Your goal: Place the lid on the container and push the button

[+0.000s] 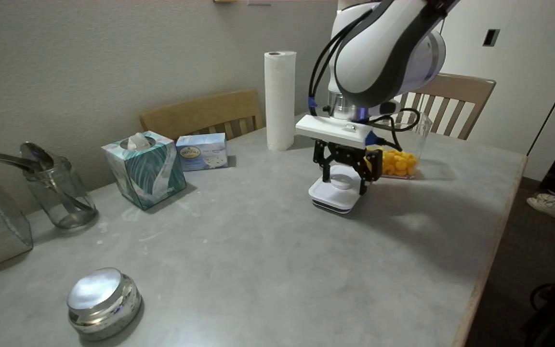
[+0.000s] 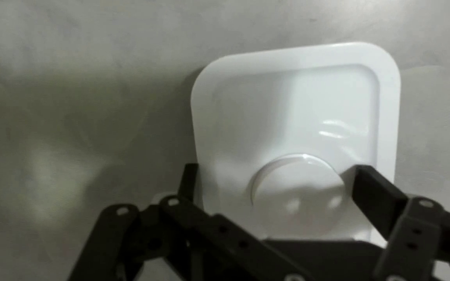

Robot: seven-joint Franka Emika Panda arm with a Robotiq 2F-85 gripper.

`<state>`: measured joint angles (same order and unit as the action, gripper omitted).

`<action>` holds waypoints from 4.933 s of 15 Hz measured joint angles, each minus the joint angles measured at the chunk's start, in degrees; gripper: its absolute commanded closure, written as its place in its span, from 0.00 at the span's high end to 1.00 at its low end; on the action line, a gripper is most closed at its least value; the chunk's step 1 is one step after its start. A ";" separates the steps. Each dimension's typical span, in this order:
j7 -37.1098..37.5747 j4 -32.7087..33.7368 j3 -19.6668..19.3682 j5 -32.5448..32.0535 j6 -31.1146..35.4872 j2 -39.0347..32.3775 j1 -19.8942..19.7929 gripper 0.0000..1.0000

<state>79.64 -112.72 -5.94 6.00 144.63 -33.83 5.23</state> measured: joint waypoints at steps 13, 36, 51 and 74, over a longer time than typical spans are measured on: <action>-0.57 -0.10 0.00 0.00 0.23 0.24 -0.22 0.60; -17.63 -0.07 4.10 3.80 1.62 3.29 -1.73 0.60; -19.39 -0.64 1.11 4.67 1.95 0.21 -1.60 1.00; -17.41 -0.56 -0.01 3.45 2.11 0.72 0.83 1.00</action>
<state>62.23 -113.28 -5.95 9.45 146.74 -33.11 6.06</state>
